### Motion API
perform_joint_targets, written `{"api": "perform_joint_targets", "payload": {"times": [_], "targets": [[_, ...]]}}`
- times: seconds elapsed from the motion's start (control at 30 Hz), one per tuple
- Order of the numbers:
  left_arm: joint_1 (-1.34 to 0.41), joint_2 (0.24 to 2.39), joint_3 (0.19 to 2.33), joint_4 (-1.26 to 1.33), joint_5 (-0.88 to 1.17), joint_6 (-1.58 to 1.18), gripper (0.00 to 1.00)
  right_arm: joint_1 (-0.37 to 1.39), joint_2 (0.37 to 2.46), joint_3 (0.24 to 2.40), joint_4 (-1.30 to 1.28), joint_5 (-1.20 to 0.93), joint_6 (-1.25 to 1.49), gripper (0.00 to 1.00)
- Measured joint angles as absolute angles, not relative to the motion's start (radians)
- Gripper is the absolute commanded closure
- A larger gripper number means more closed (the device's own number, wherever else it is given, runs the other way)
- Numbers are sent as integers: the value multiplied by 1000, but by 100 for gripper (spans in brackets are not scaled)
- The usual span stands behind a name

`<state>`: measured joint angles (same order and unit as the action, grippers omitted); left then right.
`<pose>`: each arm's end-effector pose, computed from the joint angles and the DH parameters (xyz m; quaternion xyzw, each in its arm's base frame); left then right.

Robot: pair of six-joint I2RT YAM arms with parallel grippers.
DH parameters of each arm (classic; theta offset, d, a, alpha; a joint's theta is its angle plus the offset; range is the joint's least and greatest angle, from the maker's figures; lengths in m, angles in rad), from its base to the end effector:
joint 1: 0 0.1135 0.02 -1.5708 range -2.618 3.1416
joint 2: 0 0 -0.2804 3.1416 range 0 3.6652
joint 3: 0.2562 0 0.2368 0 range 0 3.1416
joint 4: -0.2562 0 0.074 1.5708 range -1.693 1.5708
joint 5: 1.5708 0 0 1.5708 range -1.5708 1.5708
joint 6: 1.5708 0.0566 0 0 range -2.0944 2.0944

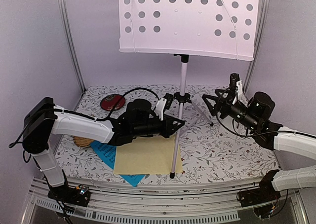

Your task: Pack up the instrument practice props

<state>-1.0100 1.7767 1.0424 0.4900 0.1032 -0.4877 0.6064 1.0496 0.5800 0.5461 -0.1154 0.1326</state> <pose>0.2153 -0.3537 0.2475 0.2339 0.7521 -0.4484 0.4227 0.1949 0.1431 0.3165 -0.2003 0.6495 0.3011 0.6688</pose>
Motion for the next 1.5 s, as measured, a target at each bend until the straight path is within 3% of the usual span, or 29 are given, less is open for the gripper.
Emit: {"api": "perform_joint_targets", "payload": {"times": [0.3, 0.57, 1.0, 1.27, 1.5], "targets": [[-1010, 1777, 1042, 490, 103, -488, 100, 606, 1141, 597, 533, -284, 846, 15], [-1010, 1777, 1042, 489, 102, -488, 100, 606, 1210, 599, 589, -315, 1168, 18], [-1010, 1777, 1042, 489, 102, -488, 100, 614, 1341, 680, 652, -351, 1333, 45], [-1010, 1777, 1042, 489, 102, -488, 100, 627, 1359, 684, 672, -366, 1349, 53], [-1010, 1777, 1042, 488, 101, -488, 100, 629, 1365, 684, 673, -369, 1352, 79]]}}
